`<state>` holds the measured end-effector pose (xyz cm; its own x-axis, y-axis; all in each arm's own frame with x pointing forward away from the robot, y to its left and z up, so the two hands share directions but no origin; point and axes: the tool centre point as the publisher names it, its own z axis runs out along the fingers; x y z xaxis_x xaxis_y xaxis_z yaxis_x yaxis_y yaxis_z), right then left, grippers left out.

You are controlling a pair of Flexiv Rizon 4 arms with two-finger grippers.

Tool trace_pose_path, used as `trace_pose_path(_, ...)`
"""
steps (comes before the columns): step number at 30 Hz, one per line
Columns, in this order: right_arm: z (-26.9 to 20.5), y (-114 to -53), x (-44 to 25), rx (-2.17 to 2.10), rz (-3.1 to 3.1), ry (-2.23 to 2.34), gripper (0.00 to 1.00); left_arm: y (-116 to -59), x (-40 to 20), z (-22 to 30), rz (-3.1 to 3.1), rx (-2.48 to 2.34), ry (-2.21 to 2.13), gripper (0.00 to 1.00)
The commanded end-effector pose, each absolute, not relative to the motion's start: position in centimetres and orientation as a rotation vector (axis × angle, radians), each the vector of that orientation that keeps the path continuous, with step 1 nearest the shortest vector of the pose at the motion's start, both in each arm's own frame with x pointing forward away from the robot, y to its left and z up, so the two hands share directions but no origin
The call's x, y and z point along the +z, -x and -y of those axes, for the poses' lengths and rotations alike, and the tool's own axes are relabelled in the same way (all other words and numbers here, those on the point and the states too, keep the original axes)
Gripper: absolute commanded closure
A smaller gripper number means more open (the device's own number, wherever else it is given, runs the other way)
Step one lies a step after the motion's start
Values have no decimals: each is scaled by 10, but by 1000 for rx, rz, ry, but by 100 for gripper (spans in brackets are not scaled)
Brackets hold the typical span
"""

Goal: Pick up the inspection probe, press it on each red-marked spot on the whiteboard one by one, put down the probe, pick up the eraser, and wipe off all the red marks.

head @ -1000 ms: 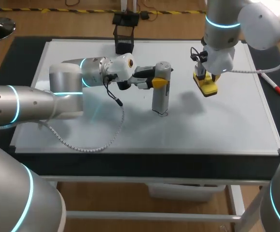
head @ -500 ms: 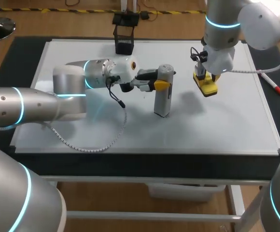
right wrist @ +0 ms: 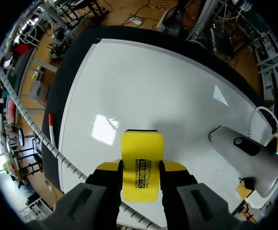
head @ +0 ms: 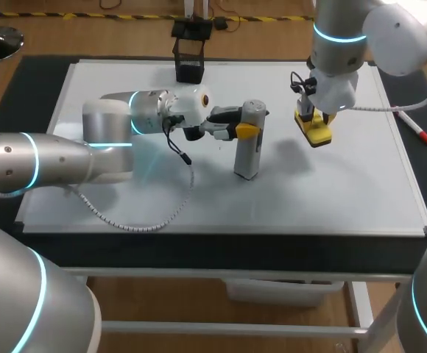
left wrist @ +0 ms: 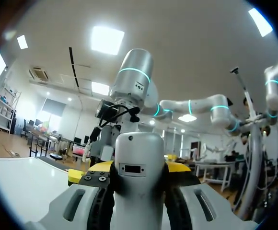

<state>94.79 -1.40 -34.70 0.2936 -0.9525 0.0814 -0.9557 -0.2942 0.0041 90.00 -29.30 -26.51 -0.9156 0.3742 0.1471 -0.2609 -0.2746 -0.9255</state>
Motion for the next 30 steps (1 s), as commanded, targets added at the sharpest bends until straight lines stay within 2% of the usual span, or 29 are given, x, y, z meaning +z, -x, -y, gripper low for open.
trace_pose_path(1,15,-949,-346,100,1830,-2485,100,-900,-266,294,1587,2227,141,100)
trace_pose_path(30,15,-949,-346,100,1830,-2485,100,-897,-254,292,1602,2260,179,100)
